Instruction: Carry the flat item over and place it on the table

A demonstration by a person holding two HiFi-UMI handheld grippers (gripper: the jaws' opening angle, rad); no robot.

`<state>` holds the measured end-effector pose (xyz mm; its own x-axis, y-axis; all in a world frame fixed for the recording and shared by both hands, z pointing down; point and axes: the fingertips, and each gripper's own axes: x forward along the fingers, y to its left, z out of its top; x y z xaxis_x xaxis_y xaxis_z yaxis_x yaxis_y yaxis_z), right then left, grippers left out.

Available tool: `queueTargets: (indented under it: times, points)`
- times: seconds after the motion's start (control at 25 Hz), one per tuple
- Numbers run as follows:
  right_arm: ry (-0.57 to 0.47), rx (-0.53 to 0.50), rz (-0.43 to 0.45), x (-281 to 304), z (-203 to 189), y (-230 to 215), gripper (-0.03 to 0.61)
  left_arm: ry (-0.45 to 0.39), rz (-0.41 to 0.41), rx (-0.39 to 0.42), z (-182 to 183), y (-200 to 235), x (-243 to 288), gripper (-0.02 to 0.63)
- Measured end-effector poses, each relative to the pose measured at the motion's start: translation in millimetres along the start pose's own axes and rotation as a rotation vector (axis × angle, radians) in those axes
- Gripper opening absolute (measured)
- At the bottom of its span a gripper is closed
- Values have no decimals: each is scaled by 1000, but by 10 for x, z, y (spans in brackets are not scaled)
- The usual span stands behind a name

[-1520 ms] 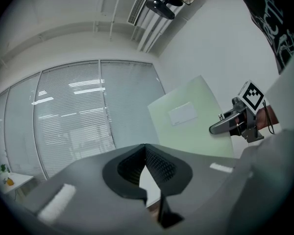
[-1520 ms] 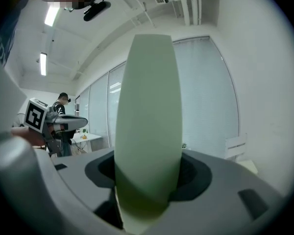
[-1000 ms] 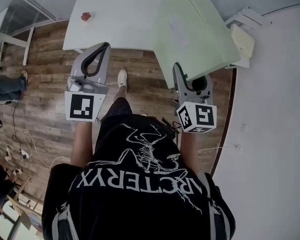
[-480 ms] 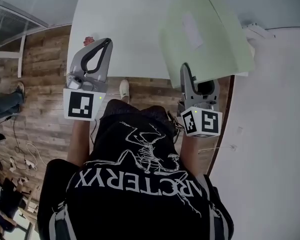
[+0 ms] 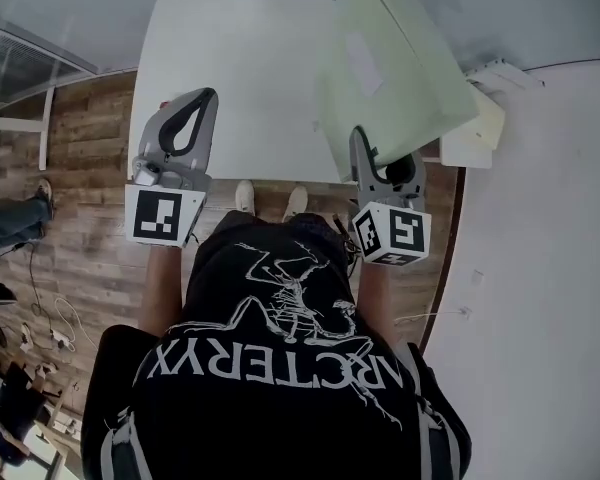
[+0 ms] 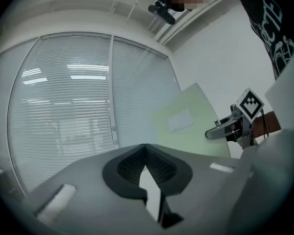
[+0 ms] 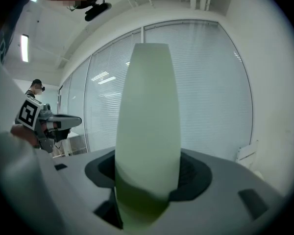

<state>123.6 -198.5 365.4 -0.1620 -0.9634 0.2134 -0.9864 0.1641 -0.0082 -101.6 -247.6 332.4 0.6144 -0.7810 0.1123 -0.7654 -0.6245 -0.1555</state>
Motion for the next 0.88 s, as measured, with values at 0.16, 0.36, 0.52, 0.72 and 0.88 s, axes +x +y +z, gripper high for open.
queueTargets:
  times: [0.16, 0.36, 0.52, 0.72, 0.88]
  points:
    - [37, 7, -44, 207, -269, -290, 270, 21, 11, -1, 7, -118, 114, 11]
    - [166, 18, -92, 658, -1079, -525, 267, 41, 44, -1, 13, -143, 66, 11]
    - [112, -13, -100, 872, -1336, -552, 268, 68, 75, 33, -7, -148, -65, 11]
    - [89, -75, -38, 1079, -1646, -453, 268, 88, 87, 57, -46, -171, -111, 11]
    - [172, -58, -42, 1121, -1978, -459, 268, 120, 74, 81, -70, -245, -75, 11]
